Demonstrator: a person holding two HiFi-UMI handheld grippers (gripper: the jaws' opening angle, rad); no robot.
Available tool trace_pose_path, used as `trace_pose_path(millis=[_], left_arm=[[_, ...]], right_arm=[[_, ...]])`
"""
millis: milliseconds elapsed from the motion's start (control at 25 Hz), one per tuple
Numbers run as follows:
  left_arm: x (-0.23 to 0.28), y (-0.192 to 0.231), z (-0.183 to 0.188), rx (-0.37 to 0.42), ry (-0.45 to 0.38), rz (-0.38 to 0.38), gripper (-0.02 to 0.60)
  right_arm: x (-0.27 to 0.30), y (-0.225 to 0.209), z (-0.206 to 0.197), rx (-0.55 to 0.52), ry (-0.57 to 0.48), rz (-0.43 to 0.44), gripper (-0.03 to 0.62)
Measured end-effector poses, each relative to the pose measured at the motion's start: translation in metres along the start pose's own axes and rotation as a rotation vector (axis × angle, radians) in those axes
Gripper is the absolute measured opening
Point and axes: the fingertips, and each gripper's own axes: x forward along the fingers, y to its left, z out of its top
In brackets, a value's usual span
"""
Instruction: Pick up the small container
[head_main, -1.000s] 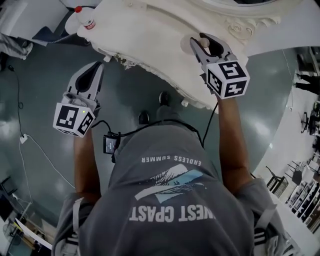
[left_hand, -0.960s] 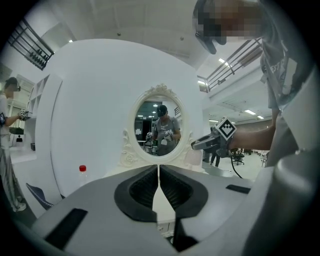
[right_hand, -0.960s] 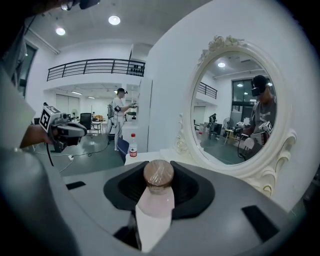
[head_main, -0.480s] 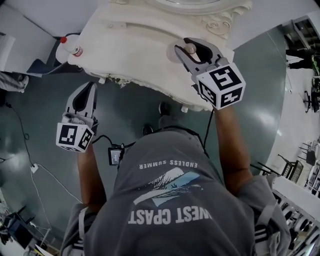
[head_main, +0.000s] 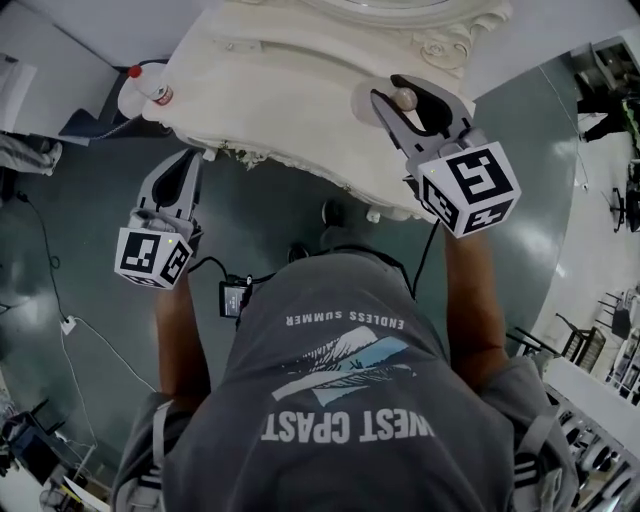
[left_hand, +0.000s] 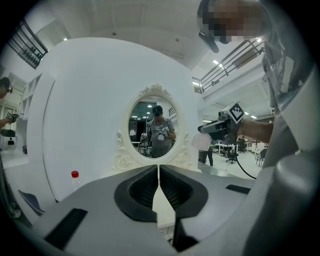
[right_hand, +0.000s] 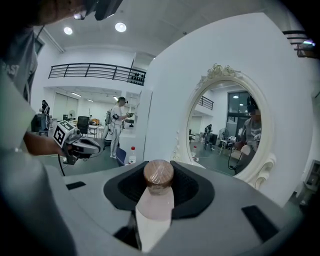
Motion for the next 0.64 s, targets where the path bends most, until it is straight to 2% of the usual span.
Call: trace_pose_path(millis=[240, 640], left_arm=[[0.002, 0.003, -0.001, -0.002, 0.005, 0.011, 0.026], [-0.010, 0.009, -0.022, -0.018, 0.012, 0.037, 0.026]], right_arm=[[0.002, -0.001, -0.001, 0.000, 0.008, 0.006, 0.149], [0.016, 0.009, -0.026, -0.003, 0.046, 0.016, 0.149]])
